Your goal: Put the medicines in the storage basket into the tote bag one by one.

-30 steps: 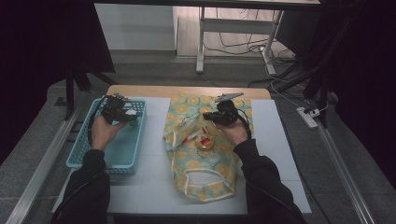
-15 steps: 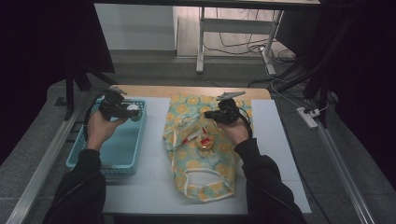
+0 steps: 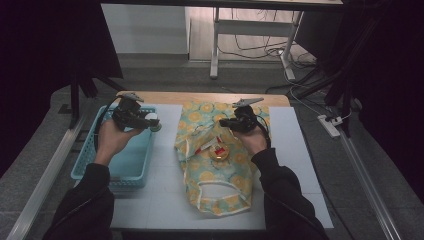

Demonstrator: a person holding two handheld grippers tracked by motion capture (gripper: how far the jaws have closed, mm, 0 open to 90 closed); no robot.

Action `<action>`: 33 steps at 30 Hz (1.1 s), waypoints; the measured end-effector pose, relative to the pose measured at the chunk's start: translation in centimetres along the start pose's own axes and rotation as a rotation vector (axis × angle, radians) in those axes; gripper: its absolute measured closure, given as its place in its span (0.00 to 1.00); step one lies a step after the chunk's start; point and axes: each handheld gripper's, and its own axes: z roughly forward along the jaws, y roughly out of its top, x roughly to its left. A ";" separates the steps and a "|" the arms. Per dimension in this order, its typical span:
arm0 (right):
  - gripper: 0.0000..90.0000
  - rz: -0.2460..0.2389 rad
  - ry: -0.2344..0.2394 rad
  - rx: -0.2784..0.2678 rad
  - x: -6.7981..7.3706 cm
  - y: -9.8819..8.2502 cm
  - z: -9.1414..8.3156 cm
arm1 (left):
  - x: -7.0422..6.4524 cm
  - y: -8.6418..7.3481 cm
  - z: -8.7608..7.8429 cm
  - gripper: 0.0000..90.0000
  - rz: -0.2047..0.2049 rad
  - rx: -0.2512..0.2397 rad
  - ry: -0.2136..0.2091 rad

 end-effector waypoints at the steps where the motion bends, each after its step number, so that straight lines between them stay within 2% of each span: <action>1: 1.00 -0.001 0.000 0.000 0.0 0.0 0.0 | -0.2 0.1 0.0 0.56 0.007 -0.002 -0.008; 6: 1.00 -0.003 -0.001 -0.003 -0.1 0.0 -0.1 | -1.7 0.7 0.3 0.56 0.033 -0.017 -0.051; 16: 1.00 -0.003 0.002 -0.002 -0.1 0.1 -0.1 | -5.5 2.5 1.2 0.56 0.134 -0.013 -0.112; 25: 1.00 -0.001 0.002 -0.003 -0.2 0.1 -0.2 | -8.7 4.0 3.8 0.56 0.197 -0.004 -0.172; 33: 1.00 0.000 0.002 -0.004 -0.3 0.1 -0.2 | -10.7 5.4 6.4 0.56 0.245 0.017 -0.196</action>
